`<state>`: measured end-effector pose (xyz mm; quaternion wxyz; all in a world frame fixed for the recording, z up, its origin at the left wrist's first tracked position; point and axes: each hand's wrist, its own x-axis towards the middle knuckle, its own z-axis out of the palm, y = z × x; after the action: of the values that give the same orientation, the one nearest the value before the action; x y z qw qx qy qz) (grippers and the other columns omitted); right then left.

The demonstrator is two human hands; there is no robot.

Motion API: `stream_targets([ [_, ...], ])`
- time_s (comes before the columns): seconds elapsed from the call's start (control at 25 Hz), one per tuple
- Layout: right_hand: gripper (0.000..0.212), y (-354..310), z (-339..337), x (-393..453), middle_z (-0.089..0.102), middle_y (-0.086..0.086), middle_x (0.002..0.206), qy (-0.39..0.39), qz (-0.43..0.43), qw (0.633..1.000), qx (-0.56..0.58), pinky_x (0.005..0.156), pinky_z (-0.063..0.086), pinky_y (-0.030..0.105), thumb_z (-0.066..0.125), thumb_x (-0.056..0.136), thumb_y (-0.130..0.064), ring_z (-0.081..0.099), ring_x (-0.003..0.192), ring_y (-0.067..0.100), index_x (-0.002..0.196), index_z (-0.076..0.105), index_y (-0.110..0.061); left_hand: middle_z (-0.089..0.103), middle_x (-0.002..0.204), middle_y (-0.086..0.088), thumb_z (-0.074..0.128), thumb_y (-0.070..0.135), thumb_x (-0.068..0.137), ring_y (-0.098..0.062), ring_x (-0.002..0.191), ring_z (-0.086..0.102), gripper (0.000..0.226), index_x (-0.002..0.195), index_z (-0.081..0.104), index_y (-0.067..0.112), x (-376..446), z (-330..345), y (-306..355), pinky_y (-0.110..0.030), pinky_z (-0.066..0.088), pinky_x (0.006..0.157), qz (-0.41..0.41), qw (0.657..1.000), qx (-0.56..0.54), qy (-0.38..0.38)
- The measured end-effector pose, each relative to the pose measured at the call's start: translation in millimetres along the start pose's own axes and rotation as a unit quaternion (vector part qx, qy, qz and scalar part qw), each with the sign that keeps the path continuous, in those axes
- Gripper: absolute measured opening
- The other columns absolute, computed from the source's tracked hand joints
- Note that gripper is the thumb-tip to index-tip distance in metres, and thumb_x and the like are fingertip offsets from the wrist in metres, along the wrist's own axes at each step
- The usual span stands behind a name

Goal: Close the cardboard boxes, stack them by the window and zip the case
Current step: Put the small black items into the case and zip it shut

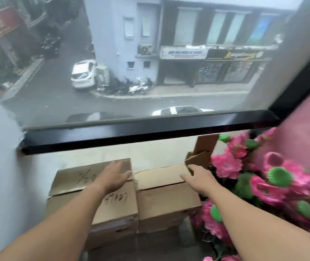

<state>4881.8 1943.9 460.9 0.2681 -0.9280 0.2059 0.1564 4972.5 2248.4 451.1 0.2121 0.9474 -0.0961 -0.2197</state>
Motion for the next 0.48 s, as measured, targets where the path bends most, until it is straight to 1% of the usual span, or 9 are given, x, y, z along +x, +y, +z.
stream_targets([
  [0.04,0.071,17.9,-21.2,-9.8,0.047,0.006,0.154,0.025,0.016,0.999,0.016,0.113,0.035,0.035,0.057,0.094,-0.054,0.043,0.14,0.027,0.151,0.044,-0.014,0.035,0.159,-0.01,0.047,0.049,0.099,-0.026,0.145,0.033,0.066,0.153,0.035,0.014,2.9,2.5,36.0,-0.035,0.028,0.117,0.038,0.999,0.004,-0.026],
  [0.08,0.07,37.2,-41.3,-21.0,0.048,0.006,0.153,0.051,0.034,0.998,0.035,0.112,0.035,0.034,0.057,0.093,-0.054,0.044,0.14,0.028,0.15,0.045,-0.014,0.039,0.157,-0.007,0.045,0.051,0.1,-0.024,0.143,0.036,0.064,0.152,0.037,0.014,4.6,5.3,71.6,-0.033,0.029,0.114,0.068,0.996,0.014,-0.048],
  [0.16,0.069,78.3,-75.8,-47.8,0.051,0.007,0.151,0.095,0.069,0.99,0.074,0.108,0.036,0.035,0.055,0.094,-0.057,0.046,0.137,0.029,0.148,0.048,-0.016,0.044,0.154,-0.005,0.04,0.054,0.1,-0.024,0.141,0.04,0.062,0.149,0.042,0.015,2.1,13.2,141.8,-0.032,0.031,0.111,0.117,0.99,0.036,-0.072],
  [0.24,0.069,117.0,-100.5,-75.5,0.052,0.007,0.149,0.122,0.101,0.981,0.114,0.106,0.038,0.035,0.054,0.093,-0.061,0.049,0.135,0.03,0.147,0.05,-0.018,0.05,0.149,-0.006,0.038,0.055,0.101,-0.025,0.136,0.045,0.06,0.144,0.049,0.015,-5.0,22.9,203.0,-0.032,0.035,0.108,0.167,0.981,0.052,-0.08],
  [0.28,0.07,141.1,-112.2,-93.5,0.053,0.007,0.148,0.141,0.119,0.974,0.132,0.105,0.039,0.035,0.053,0.092,-0.063,0.05,0.134,0.029,0.146,0.051,-0.019,0.055,0.143,-0.007,0.038,0.054,0.102,-0.025,0.131,0.049,0.057,0.139,0.053,0.014,-12.9,31.2,237.5,-0.031,0.038,0.104,0.197,0.975,0.062,-0.088],
  [0.36,0.07,189.7,-131.2,-134.0,0.056,0.007,0.145,0.177,0.152,0.961,0.15,0.103,0.04,0.036,0.051,0.088,-0.068,0.052,0.131,0.03,0.141,0.056,-0.022,0.065,0.127,-0.009,0.04,0.051,0.103,-0.026,0.118,0.058,0.05,0.125,0.063,0.012,-35.9,55.3,301.6,-0.031,0.044,0.095,0.244,0.961,0.073,-0.107],
  [0.4,0.071,209.4,-138.2,-151.9,0.058,0.007,0.143,0.189,0.166,0.955,0.157,0.102,0.04,0.036,0.05,0.087,-0.07,0.053,0.13,0.031,0.14,0.057,-0.023,0.068,0.119,-0.009,0.041,0.05,0.103,-0.026,0.112,0.061,0.048,0.119,0.065,0.011,-46.4,66.3,328.1,-0.031,0.046,0.09,0.258,0.955,0.071,-0.125],
  [0.48,0.072,250.3,-148.2,-190.5,0.058,0.008,0.143,0.212,0.196,0.943,0.168,0.103,0.04,0.037,0.047,0.086,-0.07,0.052,0.131,0.032,0.139,0.057,-0.022,0.068,0.109,-0.005,0.041,0.048,0.104,-0.022,0.103,0.062,0.047,0.116,0.066,0.01,-71.8,92.6,375.4,-0.028,0.045,0.082,0.294,0.939,0.088,-0.152],
])
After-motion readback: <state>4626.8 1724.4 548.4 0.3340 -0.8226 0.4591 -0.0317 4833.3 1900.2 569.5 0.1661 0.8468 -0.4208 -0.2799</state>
